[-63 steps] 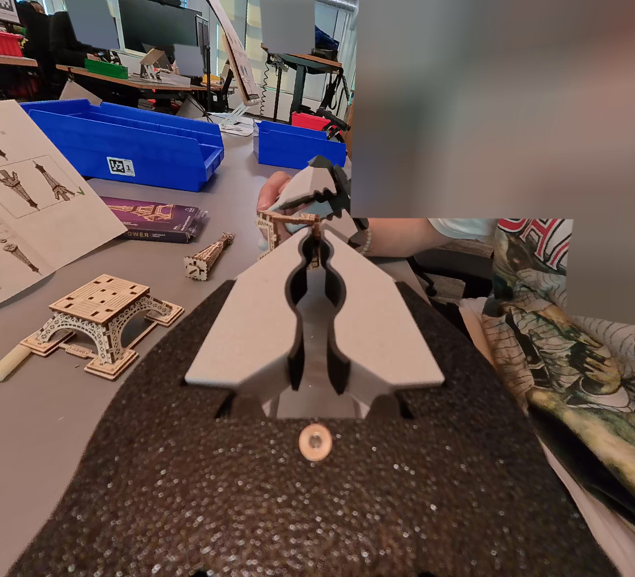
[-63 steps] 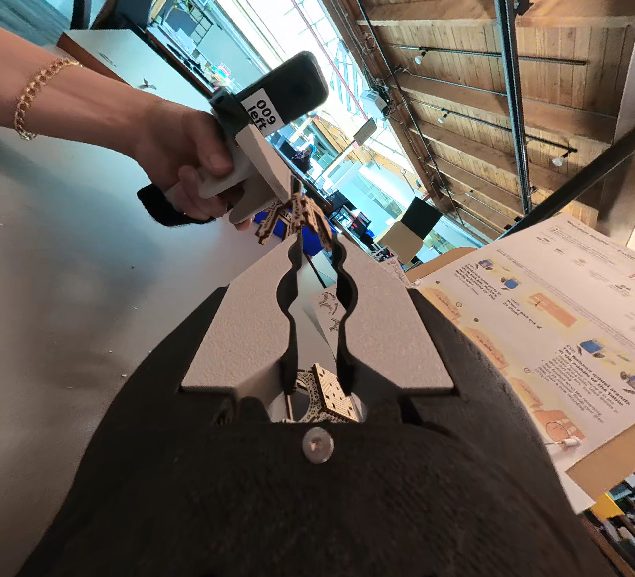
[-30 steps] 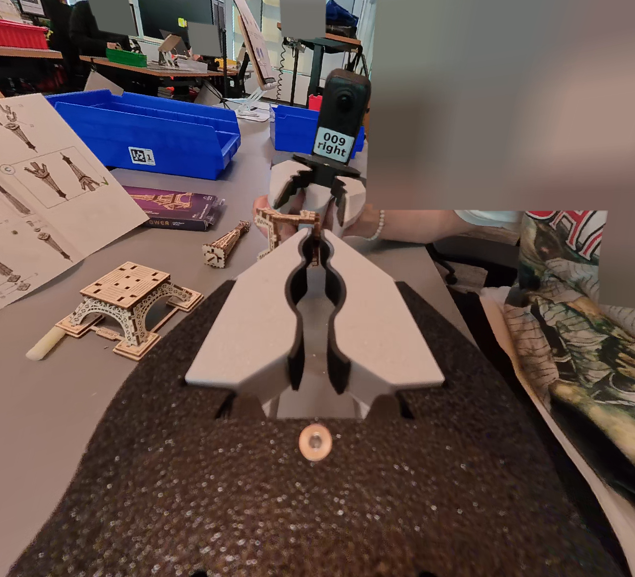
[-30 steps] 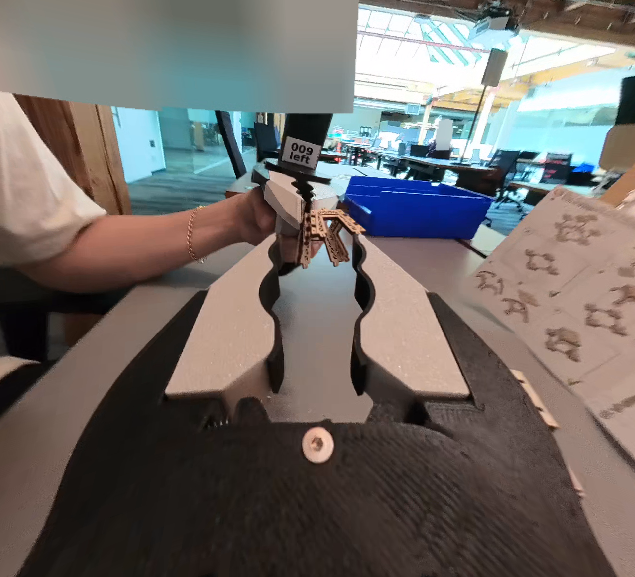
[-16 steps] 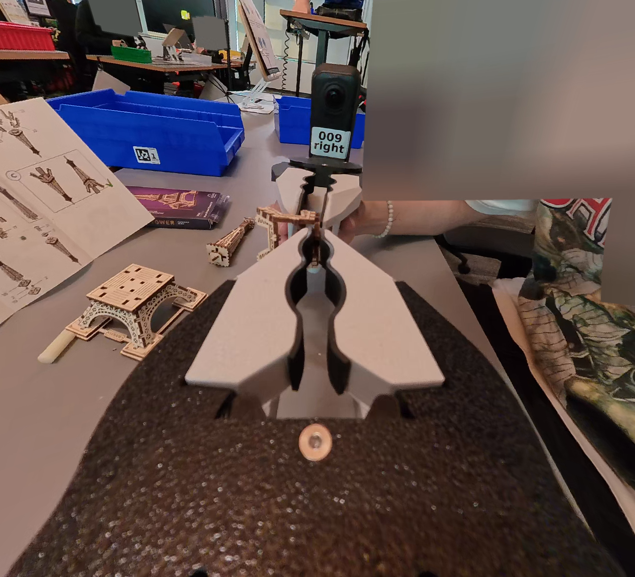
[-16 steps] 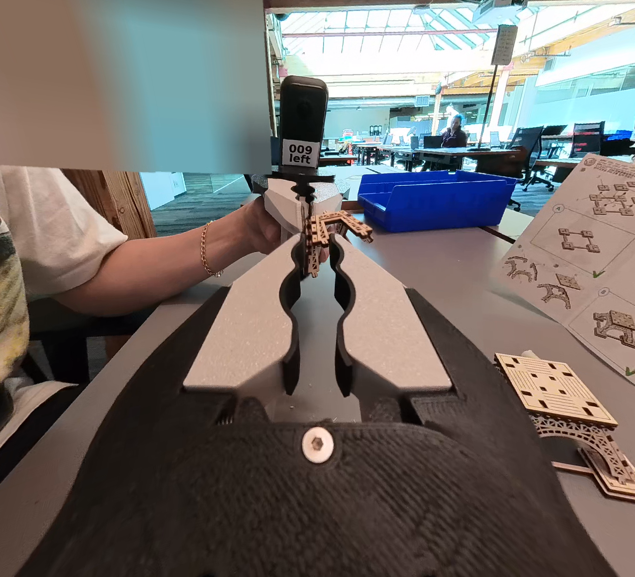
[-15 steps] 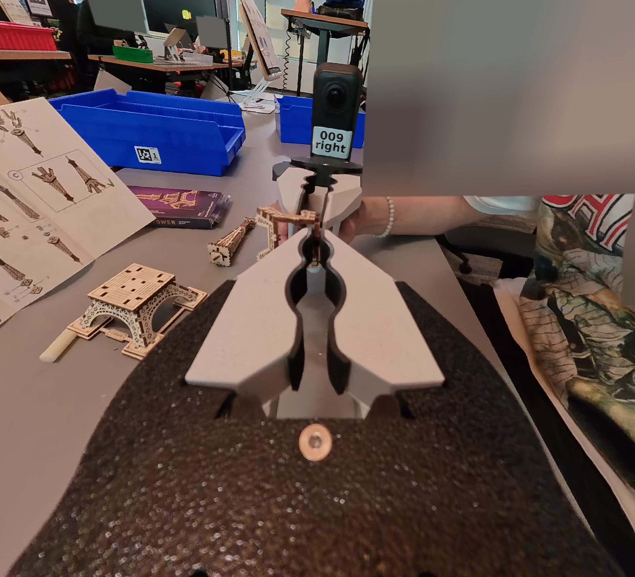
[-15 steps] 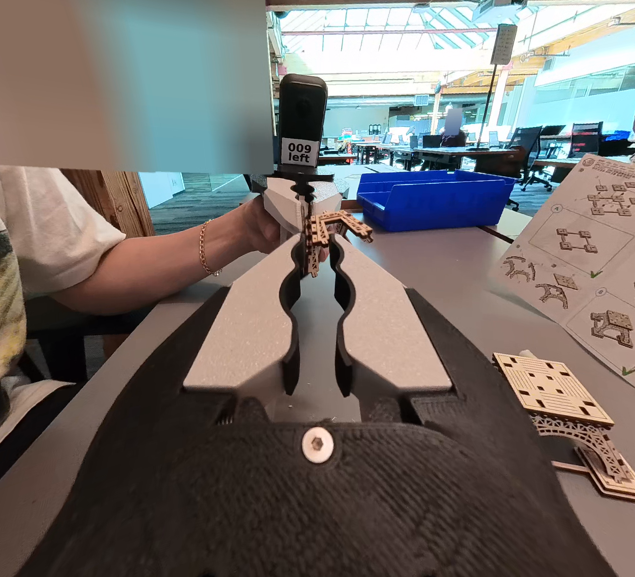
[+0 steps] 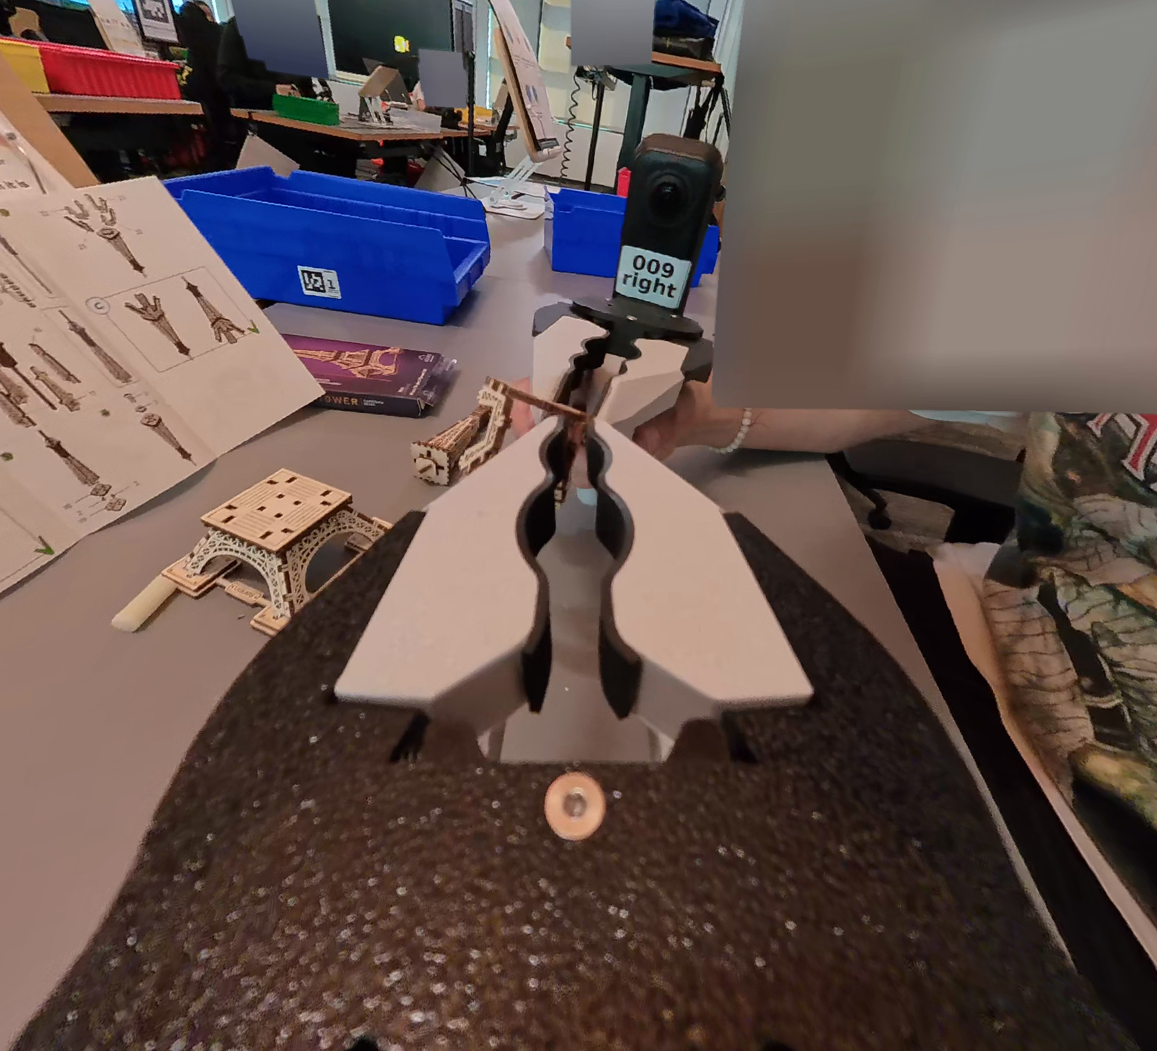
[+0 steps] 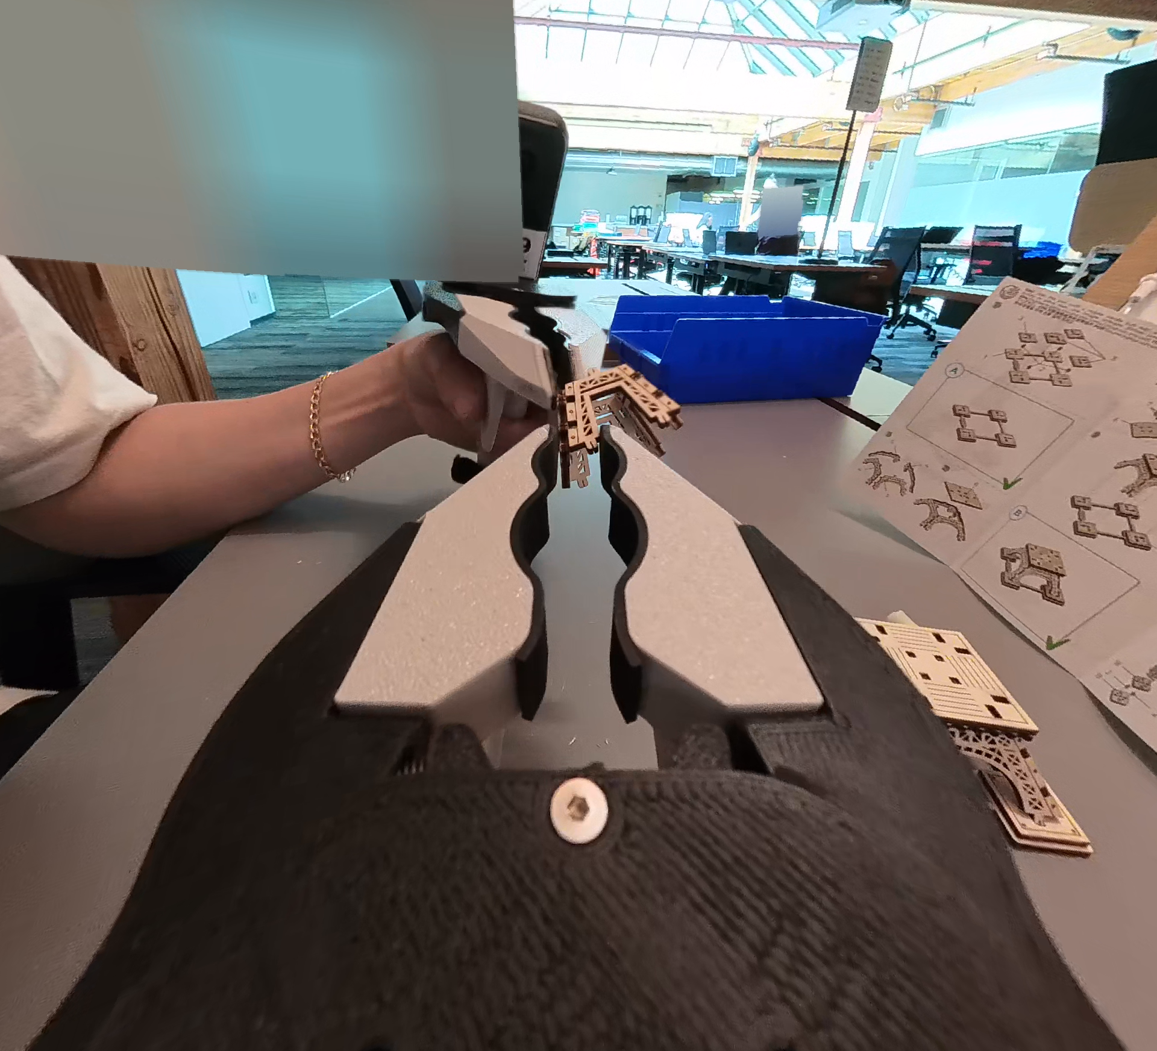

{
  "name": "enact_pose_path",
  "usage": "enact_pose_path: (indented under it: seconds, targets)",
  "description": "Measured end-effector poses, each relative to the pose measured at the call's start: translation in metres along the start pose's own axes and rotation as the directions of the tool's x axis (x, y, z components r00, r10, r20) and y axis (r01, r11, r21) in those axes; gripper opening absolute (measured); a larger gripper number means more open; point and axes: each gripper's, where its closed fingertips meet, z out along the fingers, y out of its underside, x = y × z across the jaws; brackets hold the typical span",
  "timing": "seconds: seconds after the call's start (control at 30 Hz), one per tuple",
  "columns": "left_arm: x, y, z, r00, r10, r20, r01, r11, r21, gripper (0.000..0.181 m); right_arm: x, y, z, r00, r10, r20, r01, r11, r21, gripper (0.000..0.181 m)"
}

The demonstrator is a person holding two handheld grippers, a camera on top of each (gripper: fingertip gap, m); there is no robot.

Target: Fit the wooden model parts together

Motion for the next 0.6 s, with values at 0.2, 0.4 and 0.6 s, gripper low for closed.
enact_pose_path:
  seconds: [0.2,0.4,0.6]
  targets:
    - [-0.001,-0.006,0.003,0.999,-0.043,-0.013,0.044,0.997,0.058,0.002,0.004,-0.006,-0.002,0.999,0.033,-0.011,-0.033,0.998,0.044,0.010]
    - [0.001,-0.010,0.005,0.996,-0.081,-0.033,0.084,0.992,0.098,0.001,0.006,-0.012,-0.004,0.999,0.018,-0.032,-0.015,0.997,0.073,0.012]
    - [0.002,-0.014,0.006,0.991,-0.119,-0.062,0.126,0.984,0.128,0.001,0.005,-0.017,-0.005,0.999,0.018,-0.030,-0.015,0.995,0.103,0.012]
